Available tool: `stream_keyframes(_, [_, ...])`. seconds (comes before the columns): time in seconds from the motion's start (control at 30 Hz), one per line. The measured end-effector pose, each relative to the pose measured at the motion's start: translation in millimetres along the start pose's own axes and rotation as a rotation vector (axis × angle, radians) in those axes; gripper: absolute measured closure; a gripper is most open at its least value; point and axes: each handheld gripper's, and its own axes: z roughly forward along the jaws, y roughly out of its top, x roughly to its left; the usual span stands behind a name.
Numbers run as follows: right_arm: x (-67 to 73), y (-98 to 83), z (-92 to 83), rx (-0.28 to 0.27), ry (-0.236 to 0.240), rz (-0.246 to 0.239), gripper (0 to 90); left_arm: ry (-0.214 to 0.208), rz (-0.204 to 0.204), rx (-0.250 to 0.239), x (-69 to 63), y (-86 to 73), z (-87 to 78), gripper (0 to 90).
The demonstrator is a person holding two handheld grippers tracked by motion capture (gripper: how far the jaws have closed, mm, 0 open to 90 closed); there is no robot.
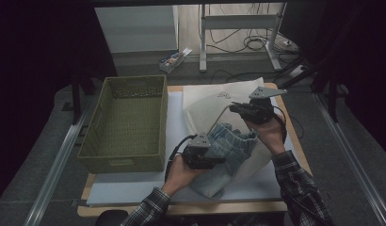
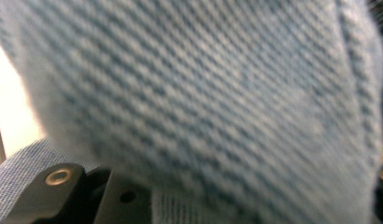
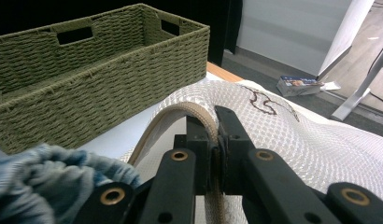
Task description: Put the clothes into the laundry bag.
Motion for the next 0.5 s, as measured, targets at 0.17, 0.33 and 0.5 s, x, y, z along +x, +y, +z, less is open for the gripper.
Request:
stream_keyframes(0.17, [4.8, 2.3, -0.6, -0.001, 0.003, -0.017, 83.9, 0.023, -0.053, 0.039, 10.1, -4.5, 3.5, 64.9])
stream_keyframes(0.33, [11.9, 4.7, 0.2, -0.002, 0.003, -0.043, 83.9, 0.06, -0.063, 0.063, 12.0, -4.1, 4.0, 65.0])
stream_keyframes(0.5, [12.6, 5.0, -0.5, 0.002, 0.0, -0.049, 83.9, 0.115, -0.094, 0.085, 14.7, -5.0, 2.4, 65.2])
